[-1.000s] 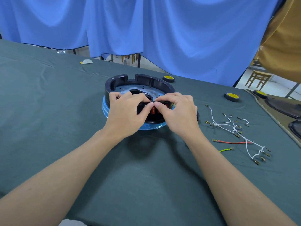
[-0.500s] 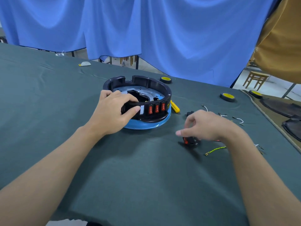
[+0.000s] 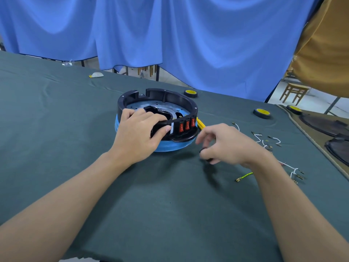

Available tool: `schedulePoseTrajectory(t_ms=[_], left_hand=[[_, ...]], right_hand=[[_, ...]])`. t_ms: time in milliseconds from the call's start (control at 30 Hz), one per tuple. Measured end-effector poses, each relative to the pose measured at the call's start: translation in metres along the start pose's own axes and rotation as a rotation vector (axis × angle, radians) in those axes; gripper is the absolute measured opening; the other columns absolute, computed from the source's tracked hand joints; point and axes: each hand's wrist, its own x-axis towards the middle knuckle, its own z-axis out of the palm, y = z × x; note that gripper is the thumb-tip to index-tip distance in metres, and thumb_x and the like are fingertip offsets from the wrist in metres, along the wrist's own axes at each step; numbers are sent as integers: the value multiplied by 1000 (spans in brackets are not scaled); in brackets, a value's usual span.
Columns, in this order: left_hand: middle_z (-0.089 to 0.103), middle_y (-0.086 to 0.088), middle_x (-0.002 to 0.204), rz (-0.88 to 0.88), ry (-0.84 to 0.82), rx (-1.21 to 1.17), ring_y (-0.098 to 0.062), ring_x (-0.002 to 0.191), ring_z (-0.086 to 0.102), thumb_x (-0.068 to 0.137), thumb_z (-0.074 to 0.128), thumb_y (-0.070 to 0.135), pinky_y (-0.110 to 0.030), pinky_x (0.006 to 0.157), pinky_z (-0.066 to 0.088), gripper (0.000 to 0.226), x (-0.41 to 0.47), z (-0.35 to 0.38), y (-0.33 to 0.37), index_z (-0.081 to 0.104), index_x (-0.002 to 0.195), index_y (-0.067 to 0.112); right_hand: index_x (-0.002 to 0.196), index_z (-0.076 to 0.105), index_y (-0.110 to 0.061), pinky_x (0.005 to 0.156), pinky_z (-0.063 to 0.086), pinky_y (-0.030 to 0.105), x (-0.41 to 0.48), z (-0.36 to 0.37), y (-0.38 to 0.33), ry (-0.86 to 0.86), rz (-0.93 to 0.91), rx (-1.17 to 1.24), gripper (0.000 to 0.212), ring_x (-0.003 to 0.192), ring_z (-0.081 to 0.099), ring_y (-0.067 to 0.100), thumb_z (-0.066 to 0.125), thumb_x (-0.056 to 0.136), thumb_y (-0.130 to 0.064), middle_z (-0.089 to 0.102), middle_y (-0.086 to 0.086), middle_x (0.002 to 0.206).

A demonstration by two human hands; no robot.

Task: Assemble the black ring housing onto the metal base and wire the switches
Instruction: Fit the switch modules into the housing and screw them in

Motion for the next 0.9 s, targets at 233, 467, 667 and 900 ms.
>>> schedulePoseTrajectory(t_ms=[233,467,667,900], left_hand=[[72,2,85,-2,16,15,-24,79,57,91,57,37,-35,84,27,30,0,1,0,74,100,14],[72,3,85,-11,16,1,-22,77,55,90,57,39,-33,83,26,31,0,1,1,73,99,14],[72,3,86,-28,20,-14,-23,81,58,90,56,39,-35,85,28,32,0,-1,2,74,99,14],[73,2,90,-24,16,-20,-23,84,60,90,56,37,-39,86,30,32,0,-1,3,74,101,13]], right_hand=[[79,69,-18,82,57,47,4,21,-20,295,-202,424,16,70,73,18,60,75,-6,72,2,77],[97,72,-20,77,51,14,15,51,-25,581,-339,271,22,80,64,5,71,82,-4,65,-12,86],[99,70,-7,78,56,40,20,69,-27,763,-432,205,18,85,64,22,71,81,0,65,3,94],[97,69,-6,74,55,34,24,82,-32,878,-426,164,16,79,61,21,74,81,-4,53,1,91]])
